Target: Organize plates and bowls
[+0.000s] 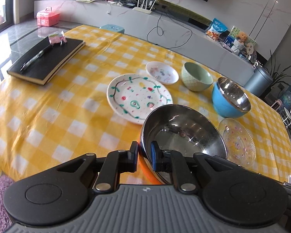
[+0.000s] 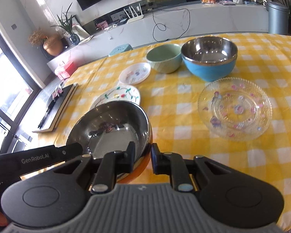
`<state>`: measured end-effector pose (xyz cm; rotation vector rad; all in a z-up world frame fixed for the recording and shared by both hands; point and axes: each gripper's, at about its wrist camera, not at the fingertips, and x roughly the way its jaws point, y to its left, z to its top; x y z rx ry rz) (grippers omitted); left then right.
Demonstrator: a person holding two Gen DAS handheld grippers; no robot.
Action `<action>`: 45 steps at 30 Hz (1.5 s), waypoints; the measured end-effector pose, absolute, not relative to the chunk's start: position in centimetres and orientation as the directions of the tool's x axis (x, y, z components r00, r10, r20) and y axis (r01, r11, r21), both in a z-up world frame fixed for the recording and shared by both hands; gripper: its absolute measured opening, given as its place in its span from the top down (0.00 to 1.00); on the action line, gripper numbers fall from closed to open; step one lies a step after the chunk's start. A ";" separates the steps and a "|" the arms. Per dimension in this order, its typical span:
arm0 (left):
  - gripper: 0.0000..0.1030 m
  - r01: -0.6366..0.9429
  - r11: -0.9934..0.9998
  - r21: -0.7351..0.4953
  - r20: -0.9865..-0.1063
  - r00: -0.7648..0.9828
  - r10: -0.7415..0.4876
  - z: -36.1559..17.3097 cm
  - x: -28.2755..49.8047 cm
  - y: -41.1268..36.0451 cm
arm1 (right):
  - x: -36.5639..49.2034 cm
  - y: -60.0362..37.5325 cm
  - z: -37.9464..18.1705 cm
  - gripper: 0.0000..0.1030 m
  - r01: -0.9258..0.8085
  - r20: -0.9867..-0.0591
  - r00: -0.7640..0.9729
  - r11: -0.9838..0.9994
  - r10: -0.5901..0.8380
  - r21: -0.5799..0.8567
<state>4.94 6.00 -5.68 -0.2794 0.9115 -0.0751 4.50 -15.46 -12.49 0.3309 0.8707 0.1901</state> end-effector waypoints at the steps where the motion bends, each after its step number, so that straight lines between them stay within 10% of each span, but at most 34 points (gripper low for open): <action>1: 0.86 -0.056 0.961 -0.272 -0.772 0.609 -0.183 -5.9 4.9 6.1 | 4.2 -15.5 -12.6 0.85 -0.029 -0.721 0.625 0.932 0.299 0.361; 25: 0.85 -0.041 0.972 -0.231 -0.799 0.579 -0.165 -7.4 3.5 5.5 | 3.5 -15.7 -13.8 0.86 -0.027 -0.757 0.583 0.939 0.294 0.343; 35: 0.52 -0.055 0.971 -0.234 -0.779 0.608 -0.153 -6.8 3.4 5.8 | 3.3 -15.7 -13.6 0.77 -0.047 -0.740 0.601 0.937 0.302 0.345; 45: 0.43 -0.036 0.986 -0.164 -0.720 0.688 -0.095 -4.3 3.0 5.5 | 2.7 -15.9 -11.8 0.62 -0.093 -0.686 0.667 0.947 0.289 0.309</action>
